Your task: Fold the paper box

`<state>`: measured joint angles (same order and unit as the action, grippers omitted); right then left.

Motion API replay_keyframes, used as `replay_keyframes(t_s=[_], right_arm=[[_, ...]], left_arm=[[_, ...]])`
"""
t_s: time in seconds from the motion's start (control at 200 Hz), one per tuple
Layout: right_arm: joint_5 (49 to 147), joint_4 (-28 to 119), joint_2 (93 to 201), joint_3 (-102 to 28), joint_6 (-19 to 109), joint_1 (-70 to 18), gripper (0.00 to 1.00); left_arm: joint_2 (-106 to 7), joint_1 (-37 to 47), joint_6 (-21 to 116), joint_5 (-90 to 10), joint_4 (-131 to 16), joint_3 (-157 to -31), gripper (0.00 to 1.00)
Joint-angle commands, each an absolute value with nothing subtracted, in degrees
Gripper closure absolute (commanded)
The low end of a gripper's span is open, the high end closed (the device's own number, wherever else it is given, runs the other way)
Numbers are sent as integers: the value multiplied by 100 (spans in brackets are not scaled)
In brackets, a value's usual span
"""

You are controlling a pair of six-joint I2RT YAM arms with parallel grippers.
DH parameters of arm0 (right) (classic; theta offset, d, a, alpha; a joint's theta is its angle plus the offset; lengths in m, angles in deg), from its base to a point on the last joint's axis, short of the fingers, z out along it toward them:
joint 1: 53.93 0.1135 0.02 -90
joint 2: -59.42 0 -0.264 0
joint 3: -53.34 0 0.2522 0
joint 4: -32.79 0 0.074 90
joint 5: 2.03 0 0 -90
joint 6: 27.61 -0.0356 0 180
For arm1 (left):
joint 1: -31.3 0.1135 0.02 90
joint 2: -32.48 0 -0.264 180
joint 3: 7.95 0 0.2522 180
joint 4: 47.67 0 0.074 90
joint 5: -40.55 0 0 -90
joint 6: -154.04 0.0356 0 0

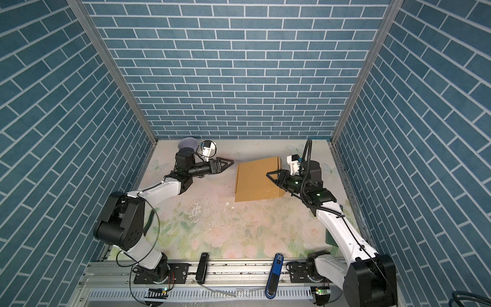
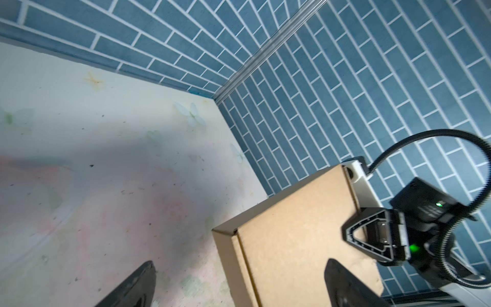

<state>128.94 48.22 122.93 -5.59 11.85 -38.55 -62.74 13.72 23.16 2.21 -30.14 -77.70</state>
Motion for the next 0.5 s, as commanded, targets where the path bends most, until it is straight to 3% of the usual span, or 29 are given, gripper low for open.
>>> replay_keyframes(t_s=[0.0,0.495], right_arm=[[13321,4492,12364,-925,1300,-3931,86],[13811,3729,12749,-1156,1177,-4004,89]], left_arm=[[-6539,1407,1667,522,-1934,-7625,0],[-7280,1146,131,716,59,-7732,2]])
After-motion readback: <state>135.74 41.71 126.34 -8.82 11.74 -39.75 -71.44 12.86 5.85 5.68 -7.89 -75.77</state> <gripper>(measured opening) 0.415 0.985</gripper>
